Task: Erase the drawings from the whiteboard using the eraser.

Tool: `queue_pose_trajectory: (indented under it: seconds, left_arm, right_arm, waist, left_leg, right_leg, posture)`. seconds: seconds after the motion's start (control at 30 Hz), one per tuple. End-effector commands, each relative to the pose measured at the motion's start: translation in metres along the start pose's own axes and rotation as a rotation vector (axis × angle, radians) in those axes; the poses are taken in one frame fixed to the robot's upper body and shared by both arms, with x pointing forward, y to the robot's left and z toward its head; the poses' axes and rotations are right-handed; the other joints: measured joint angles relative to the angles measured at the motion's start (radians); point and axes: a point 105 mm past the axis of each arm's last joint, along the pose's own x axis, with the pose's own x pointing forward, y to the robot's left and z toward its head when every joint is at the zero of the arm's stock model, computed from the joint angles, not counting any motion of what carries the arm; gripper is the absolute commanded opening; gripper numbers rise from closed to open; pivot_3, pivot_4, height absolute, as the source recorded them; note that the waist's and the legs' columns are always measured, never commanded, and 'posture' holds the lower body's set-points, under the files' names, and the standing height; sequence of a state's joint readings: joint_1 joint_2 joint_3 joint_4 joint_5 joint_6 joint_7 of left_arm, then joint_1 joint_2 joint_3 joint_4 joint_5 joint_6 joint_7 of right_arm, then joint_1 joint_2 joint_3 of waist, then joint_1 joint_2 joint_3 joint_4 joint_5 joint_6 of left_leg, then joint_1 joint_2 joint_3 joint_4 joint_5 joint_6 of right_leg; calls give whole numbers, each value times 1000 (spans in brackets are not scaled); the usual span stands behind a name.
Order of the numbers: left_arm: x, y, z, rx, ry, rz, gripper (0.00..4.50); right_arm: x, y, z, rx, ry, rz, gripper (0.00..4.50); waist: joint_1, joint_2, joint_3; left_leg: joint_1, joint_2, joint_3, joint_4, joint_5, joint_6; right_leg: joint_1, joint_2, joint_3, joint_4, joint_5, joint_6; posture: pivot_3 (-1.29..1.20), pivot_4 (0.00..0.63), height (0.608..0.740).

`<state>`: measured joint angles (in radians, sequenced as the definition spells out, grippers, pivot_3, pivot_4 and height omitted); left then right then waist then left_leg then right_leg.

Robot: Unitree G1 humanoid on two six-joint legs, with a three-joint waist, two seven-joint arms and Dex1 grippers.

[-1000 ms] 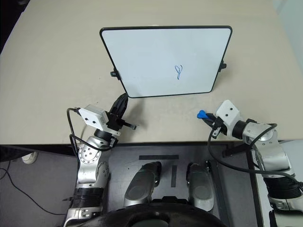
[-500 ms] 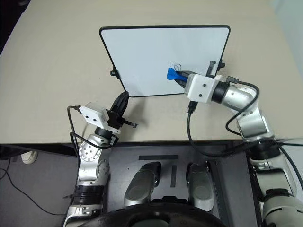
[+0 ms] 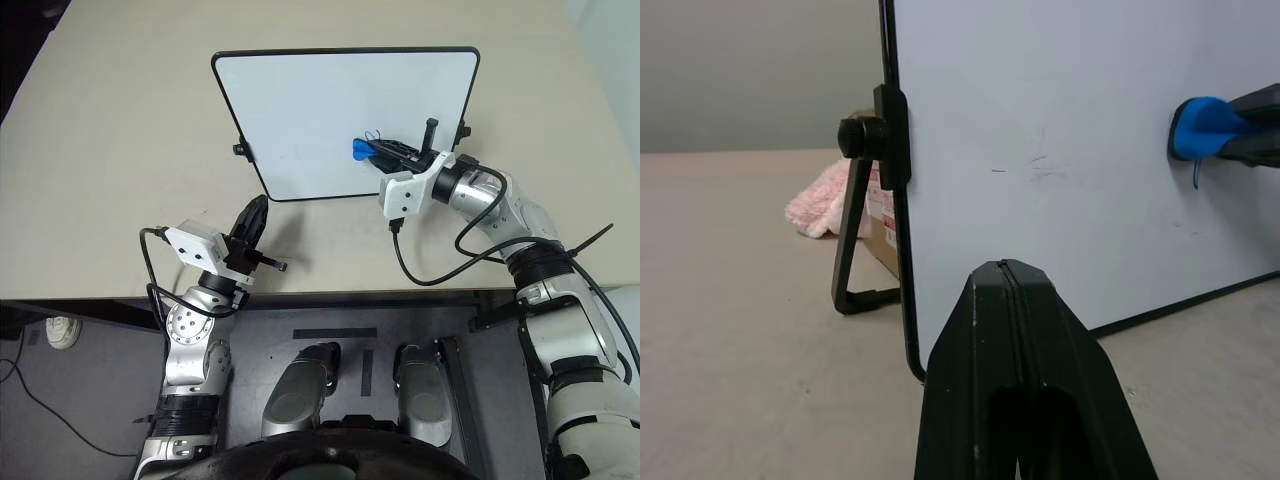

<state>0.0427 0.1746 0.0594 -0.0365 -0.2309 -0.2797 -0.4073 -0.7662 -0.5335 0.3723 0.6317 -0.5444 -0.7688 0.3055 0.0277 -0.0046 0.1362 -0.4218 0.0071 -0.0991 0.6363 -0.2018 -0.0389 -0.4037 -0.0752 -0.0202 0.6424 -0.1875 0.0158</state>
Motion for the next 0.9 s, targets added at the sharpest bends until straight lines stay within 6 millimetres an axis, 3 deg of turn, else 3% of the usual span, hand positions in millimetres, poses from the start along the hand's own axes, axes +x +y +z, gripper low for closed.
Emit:
queue_pose_trajectory:
  seconds: [0.03,0.57,0.73,0.9]
  left_arm:
    - [3,-1,12,27,-51,-7,0]
    - [7,-4,12,20,-54,-27,0]
    - [8,-4,12,20,-54,-28,0]
    - [8,-4,12,19,-53,-28,0]
  right_arm:
    - [0,-4,-4,-23,9,-22,250]
    - [-9,-66,4,-146,-6,-330,250]
    - [-3,-60,10,-131,-25,-295,250]
    - [7,-23,12,-81,-33,-129,250]
  waist:
    - [0,1,1]
    - [-13,2,2]
    - [-14,2,2]
    - [-17,2,1]
  left_leg:
    - [0,0,1,0,0,0]
    - [-7,7,6,-2,8,0]
    - [-7,7,7,-4,8,0]
    - [-7,7,7,-4,8,-1]
  right_leg:
    - [0,0,0,0,0,-1]
    - [-5,1,-2,-3,0,3]
    - [-6,1,-2,-4,0,3]
    - [-6,1,-2,-5,0,3]
  posture:
    - [0,150,740]
    - [0,150,740]
    - [0,150,740]
    - [0,150,740]
